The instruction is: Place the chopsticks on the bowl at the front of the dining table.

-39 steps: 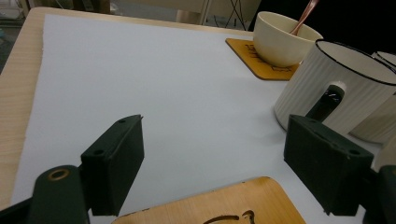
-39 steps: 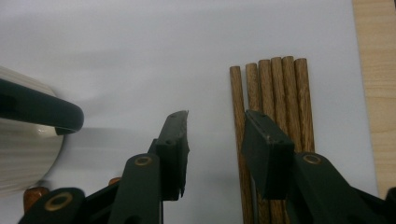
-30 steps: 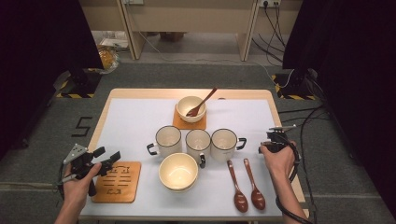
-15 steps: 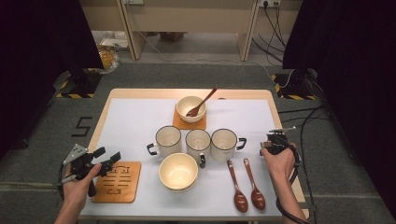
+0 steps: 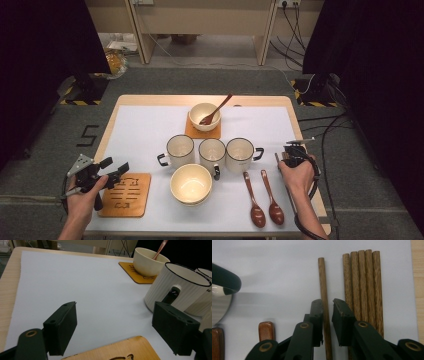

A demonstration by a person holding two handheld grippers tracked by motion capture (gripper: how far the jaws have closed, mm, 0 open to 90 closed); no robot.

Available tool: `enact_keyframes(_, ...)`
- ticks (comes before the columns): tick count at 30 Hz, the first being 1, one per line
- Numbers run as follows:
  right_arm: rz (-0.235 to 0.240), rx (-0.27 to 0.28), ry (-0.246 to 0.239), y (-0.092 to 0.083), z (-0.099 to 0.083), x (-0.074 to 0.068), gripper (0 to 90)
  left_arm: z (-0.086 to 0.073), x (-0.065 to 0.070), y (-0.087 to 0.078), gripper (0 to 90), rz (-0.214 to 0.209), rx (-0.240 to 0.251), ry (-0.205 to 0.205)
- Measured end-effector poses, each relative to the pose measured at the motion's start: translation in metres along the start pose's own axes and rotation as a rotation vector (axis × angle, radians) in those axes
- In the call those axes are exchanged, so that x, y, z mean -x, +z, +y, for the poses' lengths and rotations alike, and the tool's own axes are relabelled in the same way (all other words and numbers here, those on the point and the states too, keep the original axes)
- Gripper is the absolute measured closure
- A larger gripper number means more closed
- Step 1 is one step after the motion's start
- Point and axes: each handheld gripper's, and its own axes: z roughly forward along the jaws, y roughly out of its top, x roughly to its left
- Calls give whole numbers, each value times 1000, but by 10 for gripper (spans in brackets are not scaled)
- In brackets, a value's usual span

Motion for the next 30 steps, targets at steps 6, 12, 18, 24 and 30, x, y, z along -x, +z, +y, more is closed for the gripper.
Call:
enact_keyframes(6, -3, -1, 5, 0, 0, -2, 828, 0, 0, 0, 194, 0, -1, 0)
enact_keyframes(12, 2, -3, 6, 1, 1, -2, 837, 0, 0, 0, 195, 1, -1, 0)
enact_keyframes(18, -1, -6, 1, 2, 3, -4, 840, 0, 0, -1, 195, 2, 1, 1)
enact_keyframes(24, -1, -5, -10, 3, 5, -5, 840, 0, 0, 0, 195, 0, 0, 0)
enact_keyframes(30, -8, -7, -19, 6, 11, -7, 840, 0, -1, 0, 195, 1, 0, -1)
